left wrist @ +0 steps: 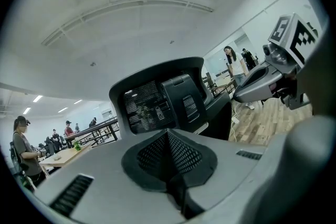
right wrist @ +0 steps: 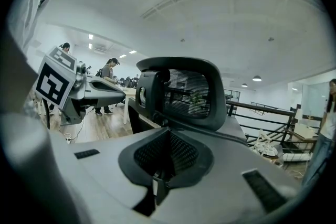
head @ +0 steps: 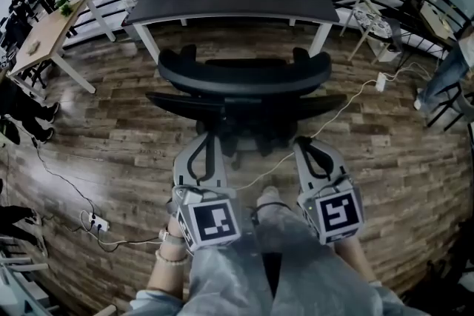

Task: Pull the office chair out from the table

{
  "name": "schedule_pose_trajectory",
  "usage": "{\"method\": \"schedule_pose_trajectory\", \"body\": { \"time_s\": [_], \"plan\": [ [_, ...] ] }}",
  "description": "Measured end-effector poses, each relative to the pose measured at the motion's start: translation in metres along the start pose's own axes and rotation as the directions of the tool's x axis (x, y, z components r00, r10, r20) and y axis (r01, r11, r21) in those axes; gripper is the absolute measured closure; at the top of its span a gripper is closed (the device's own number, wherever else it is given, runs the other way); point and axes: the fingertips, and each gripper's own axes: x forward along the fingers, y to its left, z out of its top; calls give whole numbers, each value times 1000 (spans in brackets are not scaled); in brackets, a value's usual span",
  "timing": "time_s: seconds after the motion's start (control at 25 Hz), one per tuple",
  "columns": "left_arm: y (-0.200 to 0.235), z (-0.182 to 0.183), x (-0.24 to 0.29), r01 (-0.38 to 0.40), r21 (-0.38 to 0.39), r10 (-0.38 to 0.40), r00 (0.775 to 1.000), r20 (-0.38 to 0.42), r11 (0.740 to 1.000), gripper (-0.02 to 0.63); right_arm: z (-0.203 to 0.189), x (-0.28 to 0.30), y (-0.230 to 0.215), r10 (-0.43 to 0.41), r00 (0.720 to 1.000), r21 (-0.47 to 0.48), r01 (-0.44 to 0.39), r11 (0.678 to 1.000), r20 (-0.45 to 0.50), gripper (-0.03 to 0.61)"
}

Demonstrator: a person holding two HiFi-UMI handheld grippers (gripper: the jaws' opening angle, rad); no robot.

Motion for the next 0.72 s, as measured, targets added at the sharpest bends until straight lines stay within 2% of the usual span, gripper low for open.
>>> {"method": "schedule_pose_trajectory", "body": {
  "time_s": [0.72],
  "plan": [
    [7,-5,-4,-6,5,6,1000,-19,1000,607,-2,3,9,10,1000,1,-10,1000,-5,575]
  ]
}}
